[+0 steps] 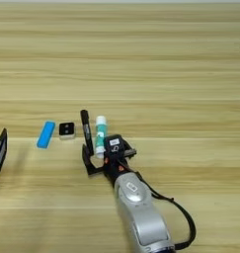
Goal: Move the objects on the table
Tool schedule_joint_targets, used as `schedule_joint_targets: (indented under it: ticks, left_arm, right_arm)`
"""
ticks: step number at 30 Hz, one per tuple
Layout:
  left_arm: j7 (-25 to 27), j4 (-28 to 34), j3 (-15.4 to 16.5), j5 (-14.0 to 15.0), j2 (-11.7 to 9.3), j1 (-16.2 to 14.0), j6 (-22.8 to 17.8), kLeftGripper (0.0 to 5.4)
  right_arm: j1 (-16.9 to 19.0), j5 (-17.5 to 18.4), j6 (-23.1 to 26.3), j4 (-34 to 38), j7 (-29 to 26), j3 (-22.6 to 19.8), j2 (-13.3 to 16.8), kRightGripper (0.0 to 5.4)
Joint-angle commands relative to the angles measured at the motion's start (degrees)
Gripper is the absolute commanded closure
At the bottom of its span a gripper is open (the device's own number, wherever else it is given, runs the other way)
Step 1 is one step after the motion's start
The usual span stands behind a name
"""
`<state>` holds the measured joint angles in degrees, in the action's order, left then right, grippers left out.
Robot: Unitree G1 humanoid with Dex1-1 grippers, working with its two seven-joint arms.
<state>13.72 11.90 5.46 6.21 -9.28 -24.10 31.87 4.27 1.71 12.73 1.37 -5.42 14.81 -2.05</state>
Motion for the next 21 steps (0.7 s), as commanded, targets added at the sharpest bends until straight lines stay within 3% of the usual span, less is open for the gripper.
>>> schedule_joint_targets:
  ticks: [1,21]
  left_arm:
    - [-0.09,0.86,-0.05,-0.48,-0.17,-0.38,0.17,0.0]
    - [0.4,1.04,0.48,0.27,-0.95,-0.84,0.31,0.0]
  right_arm:
    - [-0.3,-0.33,-0.09,-1.33,0.03,-0.25,-0.47,0.29]
    - [-0.11,-1.45,-1.79,-5.03,0.18,-0.46,-0.7,2.58]
